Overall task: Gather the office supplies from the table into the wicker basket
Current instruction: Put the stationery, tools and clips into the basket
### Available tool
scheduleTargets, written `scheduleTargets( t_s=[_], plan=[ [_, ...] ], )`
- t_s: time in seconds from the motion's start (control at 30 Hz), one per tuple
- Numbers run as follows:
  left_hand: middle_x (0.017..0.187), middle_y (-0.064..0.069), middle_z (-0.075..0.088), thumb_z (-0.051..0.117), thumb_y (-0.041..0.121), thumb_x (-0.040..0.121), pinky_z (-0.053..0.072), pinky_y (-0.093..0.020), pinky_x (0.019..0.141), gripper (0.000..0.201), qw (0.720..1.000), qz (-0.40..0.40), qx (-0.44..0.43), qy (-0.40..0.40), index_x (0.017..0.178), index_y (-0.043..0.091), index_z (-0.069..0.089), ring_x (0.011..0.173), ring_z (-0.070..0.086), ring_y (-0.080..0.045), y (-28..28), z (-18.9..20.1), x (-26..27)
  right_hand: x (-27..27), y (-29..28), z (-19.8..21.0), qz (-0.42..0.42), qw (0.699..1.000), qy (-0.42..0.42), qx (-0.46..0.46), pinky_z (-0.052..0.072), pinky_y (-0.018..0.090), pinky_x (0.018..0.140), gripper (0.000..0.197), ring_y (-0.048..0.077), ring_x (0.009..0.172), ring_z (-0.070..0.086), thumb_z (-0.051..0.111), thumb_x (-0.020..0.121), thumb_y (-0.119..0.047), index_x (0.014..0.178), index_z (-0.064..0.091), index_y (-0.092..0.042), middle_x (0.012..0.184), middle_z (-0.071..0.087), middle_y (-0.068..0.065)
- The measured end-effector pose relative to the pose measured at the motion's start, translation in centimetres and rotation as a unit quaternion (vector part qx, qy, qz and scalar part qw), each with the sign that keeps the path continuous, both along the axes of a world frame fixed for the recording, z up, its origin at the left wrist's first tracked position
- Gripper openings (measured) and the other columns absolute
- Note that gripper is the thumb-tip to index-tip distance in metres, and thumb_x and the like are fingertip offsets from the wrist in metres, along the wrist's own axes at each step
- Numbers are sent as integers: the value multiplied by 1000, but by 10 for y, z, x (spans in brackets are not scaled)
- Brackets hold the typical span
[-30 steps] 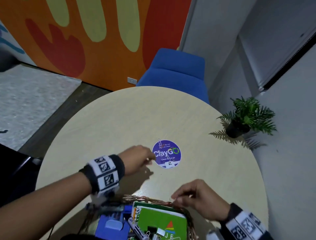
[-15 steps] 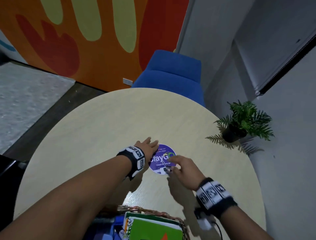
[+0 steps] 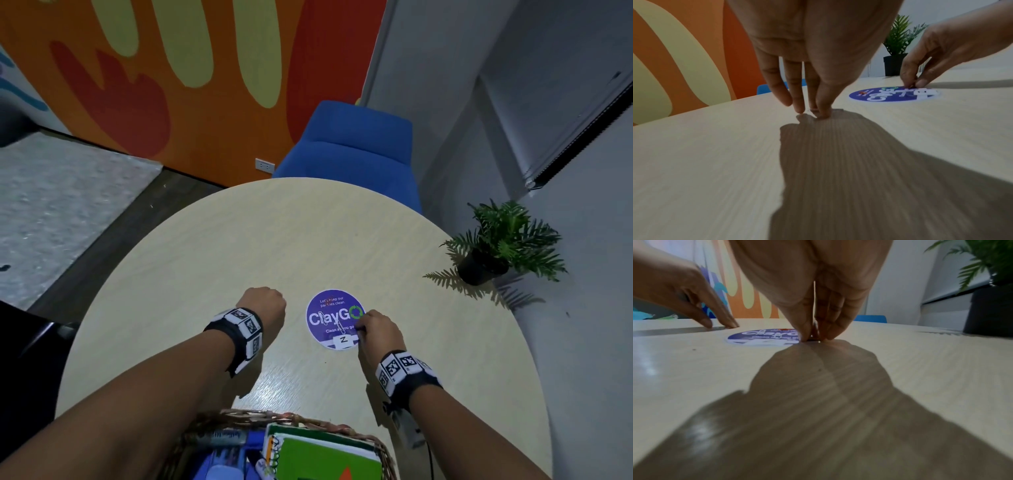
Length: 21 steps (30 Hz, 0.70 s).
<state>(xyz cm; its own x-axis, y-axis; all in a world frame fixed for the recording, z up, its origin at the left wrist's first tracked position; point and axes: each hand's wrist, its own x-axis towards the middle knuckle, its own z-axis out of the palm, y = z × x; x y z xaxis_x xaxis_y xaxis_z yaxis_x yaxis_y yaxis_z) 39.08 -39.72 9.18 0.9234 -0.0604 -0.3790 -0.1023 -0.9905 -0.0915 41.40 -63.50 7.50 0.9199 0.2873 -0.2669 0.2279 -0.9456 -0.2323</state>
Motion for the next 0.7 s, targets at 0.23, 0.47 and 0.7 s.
scheduleTargets(
  t_s=[0.23, 0.47, 0.7],
  plan=[
    [104, -6, 61, 41, 20, 92, 43, -33, 68, 27, 1000, 22, -8, -5, 104, 11, 64, 94, 61, -27, 9, -2, -21, -19, -9, 4, -144, 988, 29, 45, 43, 26, 66, 13, 32, 88, 65, 60, 82, -9, 91, 65, -18, 100, 69, 10],
    [100, -3, 71, 60, 28, 86, 48, -28, 76, 16, 985, 43, -161, 41, 97, 21, 67, 89, 65, -24, 0, 36, -32, -31, -14, 4, -112, 992, 51, 19, 49, 31, 77, 10, 31, 93, 64, 59, 82, -11, 84, 62, -21, 102, 69, 8],
    [90, 3, 76, 66, 21, 85, 47, -22, 79, 11, 947, -100, -298, 68, 95, 17, 71, 77, 65, -10, -32, 110, -75, -36, -33, 31, -102, 979, 69, 160, 55, 28, 72, 19, 15, 71, 66, 59, 80, -5, 69, 62, -21, 77, 71, 4]
  ],
)
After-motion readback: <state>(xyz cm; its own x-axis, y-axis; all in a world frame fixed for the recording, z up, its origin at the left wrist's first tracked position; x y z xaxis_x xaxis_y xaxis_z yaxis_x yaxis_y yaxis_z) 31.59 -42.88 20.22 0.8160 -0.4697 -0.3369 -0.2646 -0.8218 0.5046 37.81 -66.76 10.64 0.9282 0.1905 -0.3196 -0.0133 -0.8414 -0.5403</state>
